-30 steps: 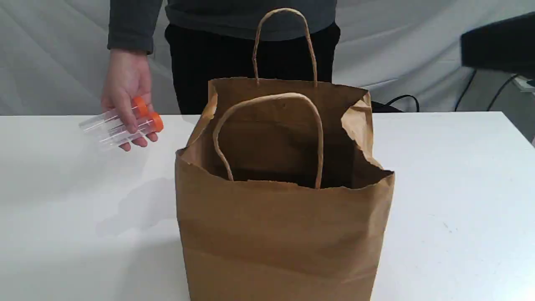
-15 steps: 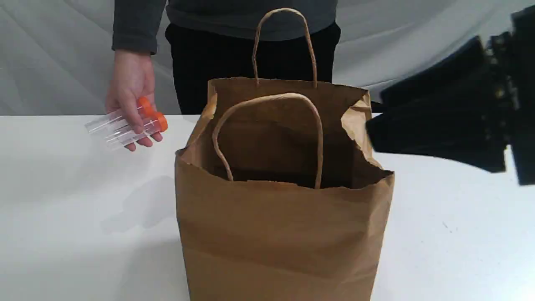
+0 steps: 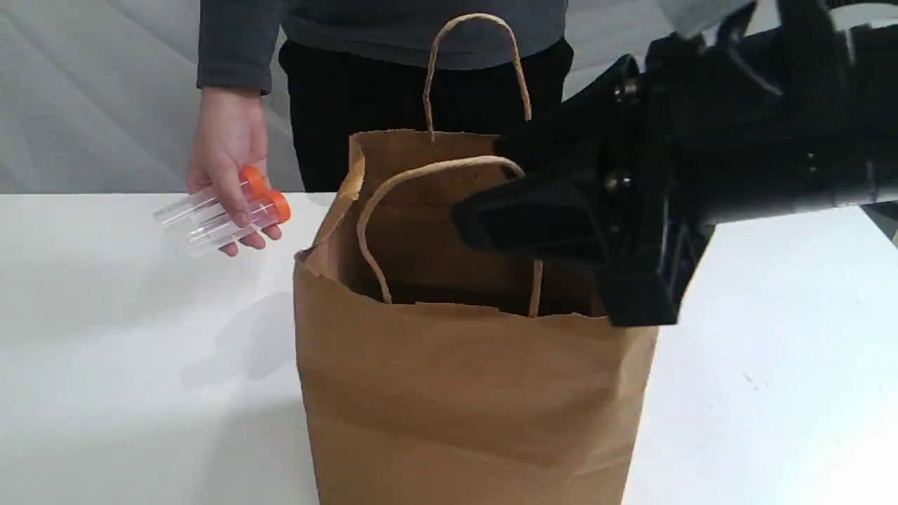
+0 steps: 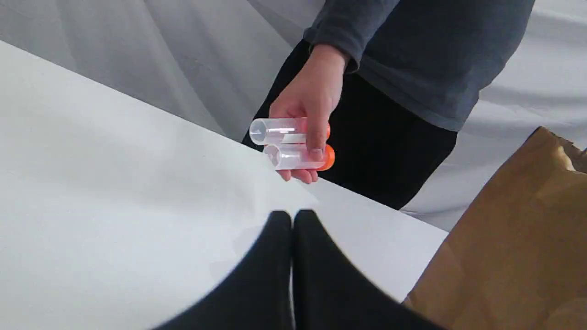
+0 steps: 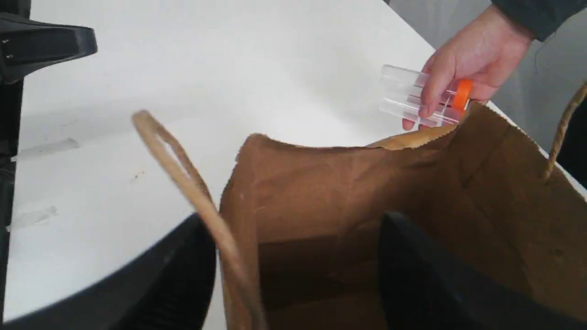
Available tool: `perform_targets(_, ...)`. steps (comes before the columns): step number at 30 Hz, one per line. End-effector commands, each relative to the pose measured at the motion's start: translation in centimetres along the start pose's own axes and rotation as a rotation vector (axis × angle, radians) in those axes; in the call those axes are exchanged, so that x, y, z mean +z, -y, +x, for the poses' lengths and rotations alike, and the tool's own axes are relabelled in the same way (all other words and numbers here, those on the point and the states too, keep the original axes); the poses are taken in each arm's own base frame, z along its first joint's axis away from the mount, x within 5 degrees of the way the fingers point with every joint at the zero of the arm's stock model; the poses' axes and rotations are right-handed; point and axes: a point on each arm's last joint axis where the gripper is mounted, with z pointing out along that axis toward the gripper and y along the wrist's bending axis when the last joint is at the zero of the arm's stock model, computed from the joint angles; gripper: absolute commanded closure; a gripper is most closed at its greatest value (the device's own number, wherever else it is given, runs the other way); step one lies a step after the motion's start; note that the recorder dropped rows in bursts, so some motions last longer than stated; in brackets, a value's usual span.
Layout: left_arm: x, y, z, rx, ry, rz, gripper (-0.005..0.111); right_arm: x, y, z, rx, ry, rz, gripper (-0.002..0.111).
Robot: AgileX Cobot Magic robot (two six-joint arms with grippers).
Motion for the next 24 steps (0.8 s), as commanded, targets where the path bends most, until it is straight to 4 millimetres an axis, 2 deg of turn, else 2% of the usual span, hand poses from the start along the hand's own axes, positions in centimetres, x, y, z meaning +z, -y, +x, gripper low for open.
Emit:
perform_targets(1, 0.0, -0.1, 0.1, 0.001, 0.005, 0.000, 0.107, 0.1, 0.2, -0.2, 0.006, 0.019, 0.020, 0.062)
perform_targets(5, 0.0, -0.1, 0.1, 0.001, 0.007, 0.000, 0.107, 0.1, 0.2, -0.2, 0.006, 0.019, 0.020, 0.082)
perform_targets(8, 0.0, -0.1, 0.0, 0.001, 0.009, 0.000, 0.107, 0.1, 0.1, -0.2, 0.006, 0.017, 0.011, 0.108)
perform_targets(11, 0.0, 0.0, 0.0, -0.036, 0.015, 0.006, 0.107, 0.1, 0.0, -0.2, 0.011, 0.014, -0.002, 0.108)
perform_targets(14, 0.0, 0.2, -0.1, -0.145, 0.021, 0.025, 0.107, 0.1, 0.0, -0.2, 0.020, 0.013, -0.004, 0.108)
perform_targets(17, -0.4, 1.2, -1.0, -0.144, -0.015, 0.071, 0.107, 0.1, -0.1, -0.2, 0.020, 0.013, -0.006, 0.108)
perform_targets(24, -3.0, 5.9, -7.7, -0.067, 0.045, 0.217, 0.107, 0.1, 0.0, -0.2, 0.019, 0.012, -0.005, 0.108)
